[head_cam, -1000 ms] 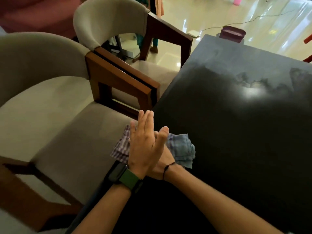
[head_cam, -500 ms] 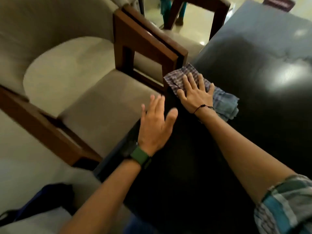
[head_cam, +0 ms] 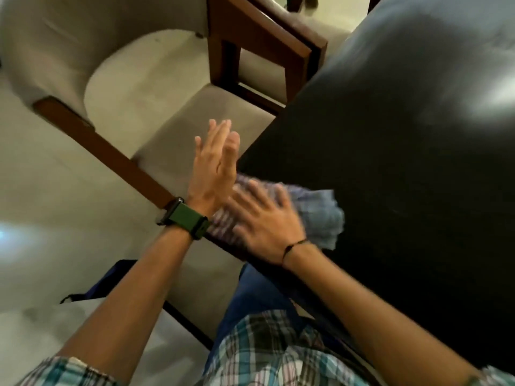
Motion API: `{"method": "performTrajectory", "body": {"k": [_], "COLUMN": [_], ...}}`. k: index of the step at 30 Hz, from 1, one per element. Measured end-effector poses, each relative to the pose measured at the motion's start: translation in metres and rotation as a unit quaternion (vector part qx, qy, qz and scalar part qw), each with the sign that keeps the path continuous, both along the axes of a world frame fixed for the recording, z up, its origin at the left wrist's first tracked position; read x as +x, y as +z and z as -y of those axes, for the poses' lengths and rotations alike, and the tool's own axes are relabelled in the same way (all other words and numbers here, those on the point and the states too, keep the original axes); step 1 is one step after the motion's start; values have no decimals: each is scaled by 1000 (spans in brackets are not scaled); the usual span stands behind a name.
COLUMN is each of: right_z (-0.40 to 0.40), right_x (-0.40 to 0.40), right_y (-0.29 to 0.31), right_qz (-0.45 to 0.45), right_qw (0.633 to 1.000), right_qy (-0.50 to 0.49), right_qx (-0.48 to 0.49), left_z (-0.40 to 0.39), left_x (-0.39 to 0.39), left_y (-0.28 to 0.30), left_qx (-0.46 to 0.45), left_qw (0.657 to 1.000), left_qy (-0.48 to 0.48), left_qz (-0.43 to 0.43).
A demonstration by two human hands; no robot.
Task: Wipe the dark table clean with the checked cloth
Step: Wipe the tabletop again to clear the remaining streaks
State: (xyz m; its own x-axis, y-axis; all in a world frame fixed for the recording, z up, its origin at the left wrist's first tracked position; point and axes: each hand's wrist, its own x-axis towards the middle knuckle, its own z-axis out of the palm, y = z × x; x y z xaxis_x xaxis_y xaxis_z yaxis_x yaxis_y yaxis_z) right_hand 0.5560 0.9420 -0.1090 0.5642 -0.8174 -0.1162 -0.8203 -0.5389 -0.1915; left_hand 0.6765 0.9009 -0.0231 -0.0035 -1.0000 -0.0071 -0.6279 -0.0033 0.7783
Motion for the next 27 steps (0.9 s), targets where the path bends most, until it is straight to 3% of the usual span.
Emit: {"method": "performTrajectory", "body": {"k": [4, 7, 10, 15, 21, 23, 27], "right_z": [82, 113, 98, 24, 0, 19, 92], "right_x": [-64, -81, -41, 52, 45, 31, -8], "right_y": [3, 7, 11, 10, 2, 3, 5], "right_qz": [-47, -48, -41, -33, -49, -54, -56], "right_qw": [980, 960, 968, 999, 996, 997, 991], "right_qy": [-195, -271, -246, -31, 70, 53, -123], "right_qx": [9, 40, 36, 8, -3, -4, 21], "left_z": [-22, -39, -49, -41, -28, -29, -42], "left_x": [31, 49, 58, 50, 46, 51, 65], "left_y": [3, 4, 3, -1, 0, 0, -1], "left_qx": [1, 5, 0, 6, -9, -1, 0], "left_qw": [999, 996, 990, 992, 996, 996, 994], "left_qy": [42, 81, 107, 72, 49, 55, 81], "left_qz": [-6, -33, -95, -107, -75, -77, -75]}}
